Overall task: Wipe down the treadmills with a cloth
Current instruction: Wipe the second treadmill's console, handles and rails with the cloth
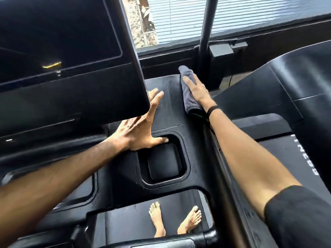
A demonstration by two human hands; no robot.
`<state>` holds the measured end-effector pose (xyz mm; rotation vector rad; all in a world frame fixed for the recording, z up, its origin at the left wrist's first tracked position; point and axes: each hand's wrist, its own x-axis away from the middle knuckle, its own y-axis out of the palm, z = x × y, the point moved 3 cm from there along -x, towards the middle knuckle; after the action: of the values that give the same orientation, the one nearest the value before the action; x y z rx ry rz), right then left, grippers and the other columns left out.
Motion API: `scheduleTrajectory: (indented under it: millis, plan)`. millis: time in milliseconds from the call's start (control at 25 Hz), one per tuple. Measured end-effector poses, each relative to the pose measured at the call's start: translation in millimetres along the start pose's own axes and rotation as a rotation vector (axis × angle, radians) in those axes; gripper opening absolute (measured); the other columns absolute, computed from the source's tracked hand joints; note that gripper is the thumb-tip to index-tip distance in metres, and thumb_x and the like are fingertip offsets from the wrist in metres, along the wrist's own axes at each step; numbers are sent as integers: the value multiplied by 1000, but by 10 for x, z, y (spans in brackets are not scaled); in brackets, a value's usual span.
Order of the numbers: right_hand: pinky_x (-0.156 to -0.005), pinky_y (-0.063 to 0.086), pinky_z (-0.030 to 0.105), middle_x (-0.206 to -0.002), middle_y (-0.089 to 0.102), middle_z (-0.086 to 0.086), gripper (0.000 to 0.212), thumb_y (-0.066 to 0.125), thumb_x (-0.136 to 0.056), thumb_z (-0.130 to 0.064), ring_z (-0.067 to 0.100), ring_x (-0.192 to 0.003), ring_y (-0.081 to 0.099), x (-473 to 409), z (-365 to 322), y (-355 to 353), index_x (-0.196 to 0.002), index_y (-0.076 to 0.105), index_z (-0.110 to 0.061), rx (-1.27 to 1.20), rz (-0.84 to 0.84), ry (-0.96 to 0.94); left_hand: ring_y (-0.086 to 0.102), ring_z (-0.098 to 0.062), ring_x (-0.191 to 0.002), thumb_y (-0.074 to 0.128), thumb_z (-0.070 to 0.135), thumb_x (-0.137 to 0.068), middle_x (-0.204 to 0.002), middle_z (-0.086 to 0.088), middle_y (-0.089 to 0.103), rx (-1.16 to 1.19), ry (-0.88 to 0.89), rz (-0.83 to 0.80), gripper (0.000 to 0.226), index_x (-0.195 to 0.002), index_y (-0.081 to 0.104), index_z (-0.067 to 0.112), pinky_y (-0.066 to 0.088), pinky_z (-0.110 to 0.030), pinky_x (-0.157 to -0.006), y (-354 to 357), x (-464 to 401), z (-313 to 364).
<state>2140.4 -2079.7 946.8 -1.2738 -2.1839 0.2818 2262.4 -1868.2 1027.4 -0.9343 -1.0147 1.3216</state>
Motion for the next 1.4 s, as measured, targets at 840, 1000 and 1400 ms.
scheduleTrajectory:
  millis: [840,1000,1400]
  plan:
    - [-116,27,59,-162,10,27,64,-8,-96,-13,53,-146,14,857,-1024,1036,-157,13,-9,437,226,-220,5,-27,-151,37,79,-75,-165,-11,2,-65,-166,-98,116,-155,-14,13,4,-34,-122,-170,454,126]
    - [-69,34,28,-113,65,8,33,27,-103,-23,28,-117,59,1562,-1002,1433,-107,59,-17,498,-34,-421,-49,4,-127,12,90,-62,-143,9,-51,47,-155,-497,116,-142,-38,22,-29,-4,-98,-429,1208,253]
    - [-124,8,44,-165,9,15,101,73,-81,-36,33,-152,7,1489,-832,864,-158,10,-14,227,19,-159,-17,13,-124,37,52,-100,-163,15,-1,273,-223,-522,68,-158,10,27,-15,-8,-98,-694,1501,209]
